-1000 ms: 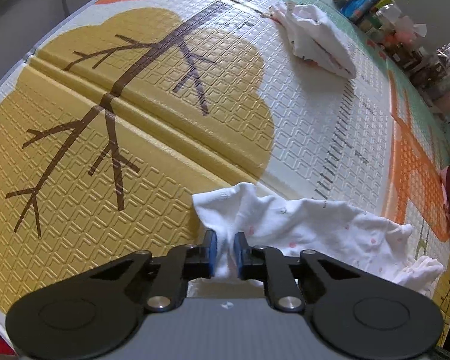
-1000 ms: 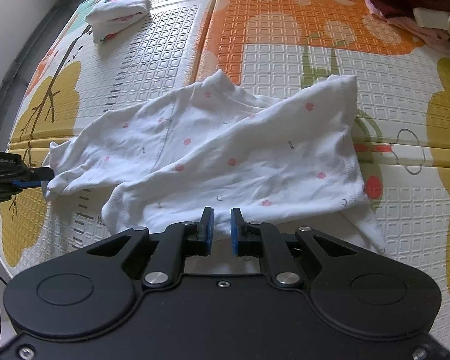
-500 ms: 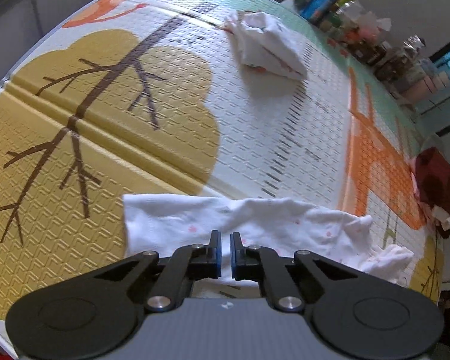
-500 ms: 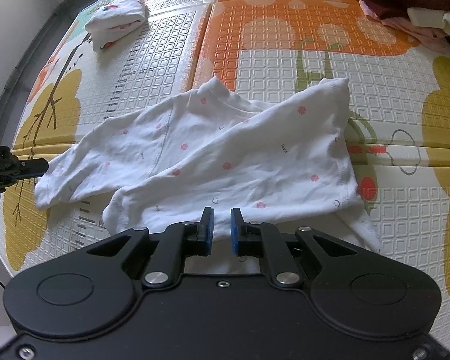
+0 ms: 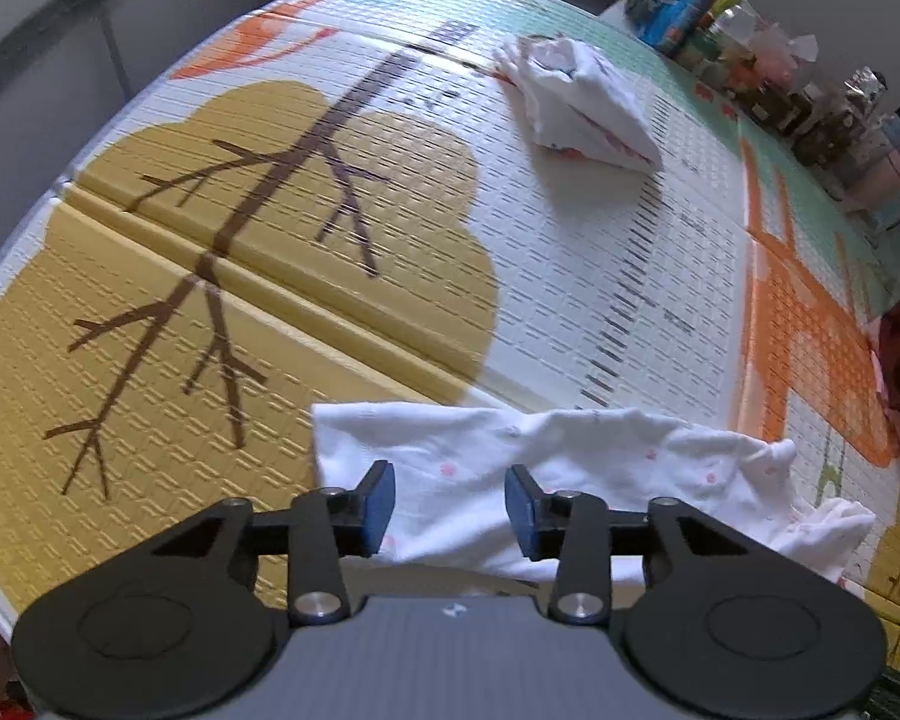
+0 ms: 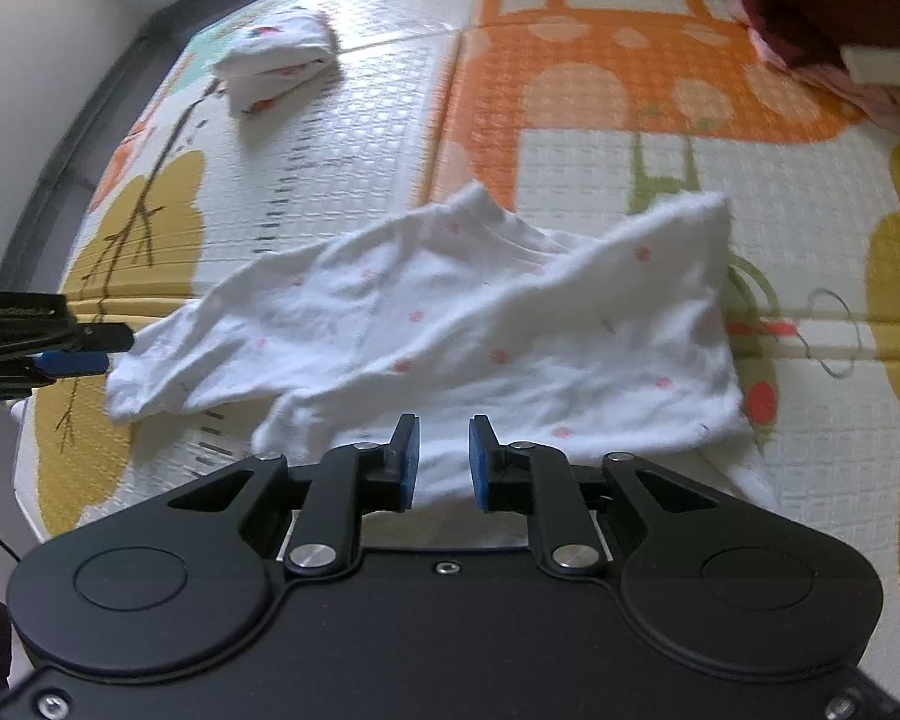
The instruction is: Fold clothes
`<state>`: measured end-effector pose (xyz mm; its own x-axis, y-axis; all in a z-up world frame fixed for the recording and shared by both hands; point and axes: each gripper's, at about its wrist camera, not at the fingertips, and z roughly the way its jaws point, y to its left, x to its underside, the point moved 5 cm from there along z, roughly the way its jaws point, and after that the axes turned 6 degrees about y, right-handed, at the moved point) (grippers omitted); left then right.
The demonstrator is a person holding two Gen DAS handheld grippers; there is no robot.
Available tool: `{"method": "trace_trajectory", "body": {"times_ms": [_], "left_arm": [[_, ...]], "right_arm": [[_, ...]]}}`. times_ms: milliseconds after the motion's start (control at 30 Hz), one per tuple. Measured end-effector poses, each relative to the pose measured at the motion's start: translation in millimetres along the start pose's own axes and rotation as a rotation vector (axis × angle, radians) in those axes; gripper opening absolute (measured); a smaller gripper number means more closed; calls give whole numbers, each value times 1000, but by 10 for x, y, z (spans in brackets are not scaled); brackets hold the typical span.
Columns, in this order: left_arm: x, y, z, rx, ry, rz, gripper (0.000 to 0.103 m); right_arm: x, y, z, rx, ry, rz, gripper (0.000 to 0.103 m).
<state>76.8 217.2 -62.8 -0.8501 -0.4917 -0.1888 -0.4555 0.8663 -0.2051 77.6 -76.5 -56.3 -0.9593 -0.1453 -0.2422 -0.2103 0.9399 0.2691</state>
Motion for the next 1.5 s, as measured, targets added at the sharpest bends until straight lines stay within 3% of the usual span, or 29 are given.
{"method": "trace_trajectory", "body": {"times_ms": [600,1100,1500], "left_arm": [[-102,354,238,25,59,-81,57],[-157,387,362,75,84,-78,57],[-175,484,430,142,113,-110,48]], "right_arm": [[-188,1037,337,-74,30,-181,18],[-242,1686,754,-155,70,-264,18],[-170,2156,1072,-223,97,-332,19]]}}
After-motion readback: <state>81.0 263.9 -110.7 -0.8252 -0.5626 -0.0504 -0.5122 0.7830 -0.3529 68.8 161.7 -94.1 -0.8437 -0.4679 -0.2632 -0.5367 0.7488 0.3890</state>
